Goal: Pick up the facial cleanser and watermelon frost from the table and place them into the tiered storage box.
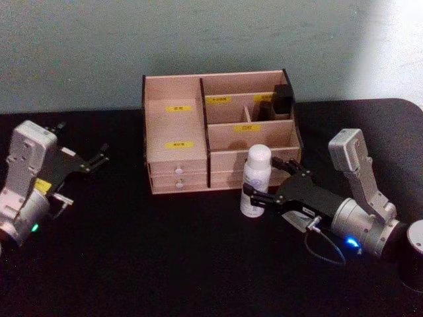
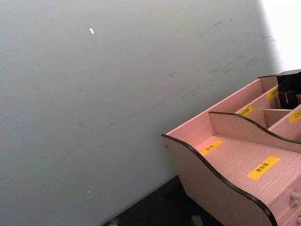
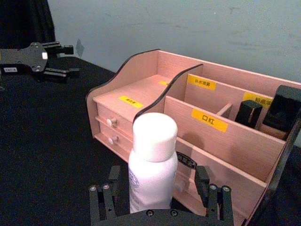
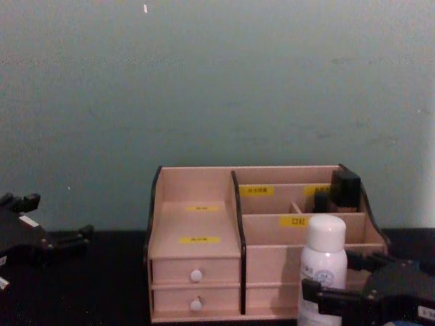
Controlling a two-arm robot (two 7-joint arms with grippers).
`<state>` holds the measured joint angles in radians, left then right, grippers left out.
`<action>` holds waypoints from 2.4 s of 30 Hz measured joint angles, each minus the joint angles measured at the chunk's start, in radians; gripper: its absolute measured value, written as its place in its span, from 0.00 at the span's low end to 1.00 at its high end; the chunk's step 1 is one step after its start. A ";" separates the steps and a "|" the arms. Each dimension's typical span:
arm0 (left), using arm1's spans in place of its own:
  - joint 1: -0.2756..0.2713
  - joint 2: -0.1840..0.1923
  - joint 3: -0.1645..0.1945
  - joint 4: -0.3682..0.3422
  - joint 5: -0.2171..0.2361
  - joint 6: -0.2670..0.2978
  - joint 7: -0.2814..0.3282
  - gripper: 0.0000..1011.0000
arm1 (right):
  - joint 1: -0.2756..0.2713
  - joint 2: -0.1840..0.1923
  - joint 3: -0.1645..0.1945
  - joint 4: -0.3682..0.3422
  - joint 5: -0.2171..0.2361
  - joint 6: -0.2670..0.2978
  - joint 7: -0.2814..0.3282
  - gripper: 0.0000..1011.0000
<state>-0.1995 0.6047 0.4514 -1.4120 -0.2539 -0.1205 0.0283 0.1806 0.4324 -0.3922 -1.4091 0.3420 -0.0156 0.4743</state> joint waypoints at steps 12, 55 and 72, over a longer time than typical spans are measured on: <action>0.000 0.000 0.000 0.000 0.000 0.000 0.000 0.99 | 0.012 -0.015 -0.010 0.025 0.005 0.004 0.014 0.99; 0.000 0.000 0.000 0.000 0.000 0.000 0.000 0.99 | 0.023 -0.025 -0.015 0.038 0.009 0.011 0.013 0.95; 0.000 0.000 0.000 0.000 0.000 0.000 0.000 0.99 | 0.023 -0.025 -0.015 0.038 0.009 0.011 0.013 0.59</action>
<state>-0.1995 0.6047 0.4514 -1.4120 -0.2539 -0.1205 0.0283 0.2032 0.4074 -0.4076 -1.3712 0.3511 -0.0050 0.4871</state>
